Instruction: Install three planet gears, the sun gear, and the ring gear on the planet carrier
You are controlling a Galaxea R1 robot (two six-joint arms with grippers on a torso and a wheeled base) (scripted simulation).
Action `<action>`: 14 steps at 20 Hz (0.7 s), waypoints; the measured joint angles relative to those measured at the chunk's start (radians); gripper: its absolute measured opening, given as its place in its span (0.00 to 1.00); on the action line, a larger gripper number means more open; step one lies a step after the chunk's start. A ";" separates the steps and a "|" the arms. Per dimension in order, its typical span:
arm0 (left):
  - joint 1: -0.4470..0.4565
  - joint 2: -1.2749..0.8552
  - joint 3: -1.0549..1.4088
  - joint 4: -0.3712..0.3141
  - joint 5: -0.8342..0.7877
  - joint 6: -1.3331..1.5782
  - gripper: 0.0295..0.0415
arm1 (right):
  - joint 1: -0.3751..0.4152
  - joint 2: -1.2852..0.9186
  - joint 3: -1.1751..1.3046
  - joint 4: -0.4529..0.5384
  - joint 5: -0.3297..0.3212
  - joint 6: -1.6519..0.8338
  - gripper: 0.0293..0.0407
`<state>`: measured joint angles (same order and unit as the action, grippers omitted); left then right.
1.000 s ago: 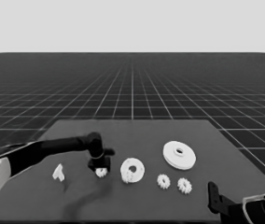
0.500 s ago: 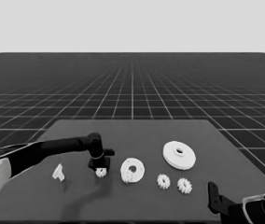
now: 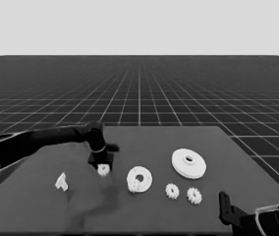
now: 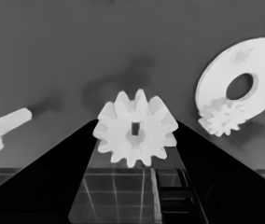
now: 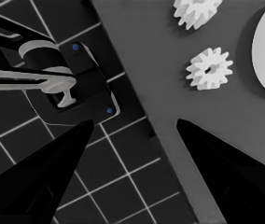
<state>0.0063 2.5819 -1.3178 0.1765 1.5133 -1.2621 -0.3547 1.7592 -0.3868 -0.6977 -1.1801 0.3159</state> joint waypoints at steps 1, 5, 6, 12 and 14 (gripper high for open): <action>-0.004 0.000 0.001 -0.004 0.001 0.000 0.14 | 0.000 0.000 0.000 0.000 0.000 0.000 0.81; -0.018 0.154 -0.160 -0.017 0.012 -0.027 0.14 | 0.000 0.000 0.000 0.000 0.000 0.000 0.81; -0.024 0.289 -0.286 -0.023 0.010 -0.014 0.14 | 0.000 0.000 0.000 0.000 0.000 0.000 0.81; -0.028 0.477 -0.547 -0.034 -0.002 0.070 0.14 | 0.000 0.000 0.000 0.000 0.000 0.000 0.81; -0.028 0.483 -0.557 -0.034 -0.002 0.074 0.14 | 0.000 0.000 0.000 0.000 0.000 0.000 0.81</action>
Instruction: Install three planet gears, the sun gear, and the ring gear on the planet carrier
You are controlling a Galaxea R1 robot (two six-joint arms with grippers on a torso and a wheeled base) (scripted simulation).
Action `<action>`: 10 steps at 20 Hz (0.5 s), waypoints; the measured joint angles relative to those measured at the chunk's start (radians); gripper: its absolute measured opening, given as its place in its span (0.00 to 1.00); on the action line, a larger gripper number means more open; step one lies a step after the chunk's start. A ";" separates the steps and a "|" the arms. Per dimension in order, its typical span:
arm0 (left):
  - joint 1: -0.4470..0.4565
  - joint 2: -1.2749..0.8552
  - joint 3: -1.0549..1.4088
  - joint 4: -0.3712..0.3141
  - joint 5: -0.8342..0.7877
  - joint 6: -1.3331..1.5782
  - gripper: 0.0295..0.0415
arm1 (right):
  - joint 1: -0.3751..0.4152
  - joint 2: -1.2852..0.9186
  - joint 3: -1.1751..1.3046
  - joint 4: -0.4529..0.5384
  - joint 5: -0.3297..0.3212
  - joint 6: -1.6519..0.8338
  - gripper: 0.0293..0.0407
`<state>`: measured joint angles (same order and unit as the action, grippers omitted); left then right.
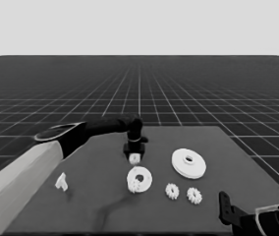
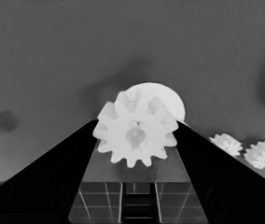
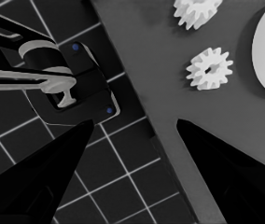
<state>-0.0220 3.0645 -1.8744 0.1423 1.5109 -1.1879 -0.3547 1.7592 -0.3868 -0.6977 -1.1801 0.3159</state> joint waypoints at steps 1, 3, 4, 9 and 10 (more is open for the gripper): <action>0.054 0.012 -0.037 0.054 -0.026 0.021 0.14 | 0.000 0.000 0.000 0.000 0.000 0.000 0.81; 0.116 0.030 -0.091 0.101 -0.056 0.050 0.14 | 0.000 0.000 0.000 0.000 0.000 0.000 0.81; 0.128 0.035 -0.106 0.111 -0.063 0.058 0.14 | 0.000 0.000 0.000 0.000 0.000 0.000 0.81; 0.142 0.042 -0.126 0.123 -0.074 0.068 0.14 | 0.000 0.000 0.000 0.000 0.000 0.000 0.81; 0.142 0.042 -0.127 0.123 -0.074 0.069 0.14 | 0.000 0.000 0.000 0.000 0.000 0.000 0.81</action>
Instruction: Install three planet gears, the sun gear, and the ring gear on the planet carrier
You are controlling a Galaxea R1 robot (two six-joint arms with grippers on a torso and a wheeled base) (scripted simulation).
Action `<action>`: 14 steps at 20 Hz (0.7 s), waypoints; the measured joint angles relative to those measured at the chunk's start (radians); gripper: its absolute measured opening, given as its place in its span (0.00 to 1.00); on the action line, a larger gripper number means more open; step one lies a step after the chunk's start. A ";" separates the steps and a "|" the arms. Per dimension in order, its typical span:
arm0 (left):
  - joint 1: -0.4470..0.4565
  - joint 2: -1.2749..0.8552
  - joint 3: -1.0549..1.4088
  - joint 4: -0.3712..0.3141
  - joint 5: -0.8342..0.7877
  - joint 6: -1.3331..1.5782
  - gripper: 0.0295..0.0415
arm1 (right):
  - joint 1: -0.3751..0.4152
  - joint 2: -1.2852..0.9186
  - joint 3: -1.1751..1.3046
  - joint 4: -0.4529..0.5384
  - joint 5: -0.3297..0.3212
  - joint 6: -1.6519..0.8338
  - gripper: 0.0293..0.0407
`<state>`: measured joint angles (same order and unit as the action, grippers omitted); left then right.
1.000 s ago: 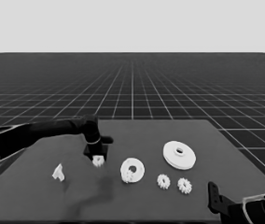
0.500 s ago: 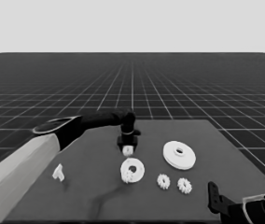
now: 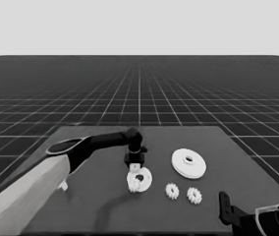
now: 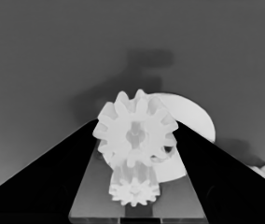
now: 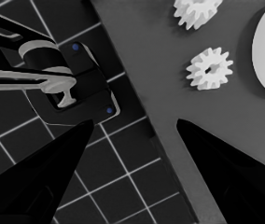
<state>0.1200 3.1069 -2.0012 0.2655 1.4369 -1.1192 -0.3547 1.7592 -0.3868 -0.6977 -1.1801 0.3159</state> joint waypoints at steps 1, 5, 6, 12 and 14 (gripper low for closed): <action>0.000 0.000 0.000 0.000 0.000 0.000 0.41 | 0.000 0.000 0.000 0.000 0.000 0.000 0.81; 0.000 0.000 -0.001 0.000 -0.001 0.000 0.74 | 0.000 0.000 0.000 0.000 0.000 0.000 0.81; 0.000 0.000 -0.001 0.000 -0.001 0.000 0.74 | 0.000 0.000 0.000 0.000 0.000 0.000 0.81; -0.089 -0.034 0.100 -0.075 0.054 -0.055 0.75 | 0.000 0.000 0.000 0.000 0.000 0.000 0.81; -0.125 -0.039 0.117 -0.106 0.067 -0.064 0.75 | 0.000 0.000 0.000 0.000 0.000 0.000 0.81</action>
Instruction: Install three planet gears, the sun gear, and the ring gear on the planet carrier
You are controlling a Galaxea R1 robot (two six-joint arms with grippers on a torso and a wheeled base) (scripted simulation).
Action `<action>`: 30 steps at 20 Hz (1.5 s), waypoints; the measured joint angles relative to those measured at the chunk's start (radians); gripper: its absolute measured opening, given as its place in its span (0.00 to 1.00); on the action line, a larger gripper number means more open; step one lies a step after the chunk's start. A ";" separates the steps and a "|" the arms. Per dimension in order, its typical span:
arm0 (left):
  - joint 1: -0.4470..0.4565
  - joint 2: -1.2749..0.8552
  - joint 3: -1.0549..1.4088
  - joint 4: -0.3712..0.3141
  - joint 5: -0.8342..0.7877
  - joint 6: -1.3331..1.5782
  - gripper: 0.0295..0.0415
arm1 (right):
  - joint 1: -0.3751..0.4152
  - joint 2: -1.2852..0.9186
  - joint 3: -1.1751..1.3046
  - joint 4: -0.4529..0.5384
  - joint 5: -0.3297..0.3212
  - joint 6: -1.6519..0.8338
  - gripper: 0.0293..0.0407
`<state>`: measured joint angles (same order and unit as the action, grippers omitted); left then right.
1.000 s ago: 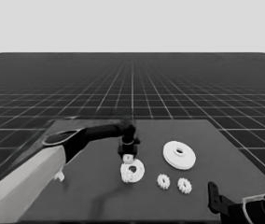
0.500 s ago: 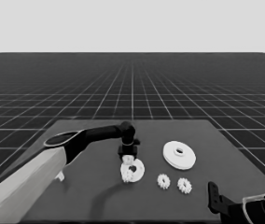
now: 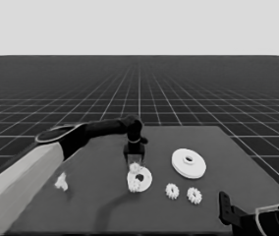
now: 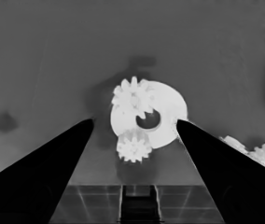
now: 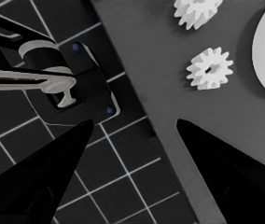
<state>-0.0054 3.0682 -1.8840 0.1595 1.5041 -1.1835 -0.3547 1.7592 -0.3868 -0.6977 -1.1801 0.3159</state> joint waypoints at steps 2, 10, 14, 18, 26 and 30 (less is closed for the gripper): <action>-0.011 -0.001 0.004 -0.011 0.004 -0.002 0.75 | 0.000 0.000 0.000 0.000 0.000 0.000 0.81; -0.289 -1.098 1.260 0.130 -0.726 1.318 0.81 | 0.000 0.000 0.000 0.000 0.000 0.000 0.81; -0.331 -1.289 1.442 0.148 -0.816 1.508 0.75 | 0.000 0.000 0.000 0.000 0.000 0.000 0.81; -0.336 -1.311 1.463 0.150 -0.826 1.531 0.75 | 0.300 0.552 -0.283 0.298 -0.437 0.853 0.88; -0.337 -1.313 1.466 0.151 -0.828 1.534 0.75 | 0.333 0.783 -0.694 0.480 -0.368 1.142 0.81; -0.337 -1.313 1.466 0.151 -0.828 1.534 0.75 | 0.127 0.816 -0.814 0.284 -0.314 1.075 0.81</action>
<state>-0.3422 1.7549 -0.4178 0.3101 0.6764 0.3508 -0.2272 2.5749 -1.2007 -0.4139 -1.4942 1.3906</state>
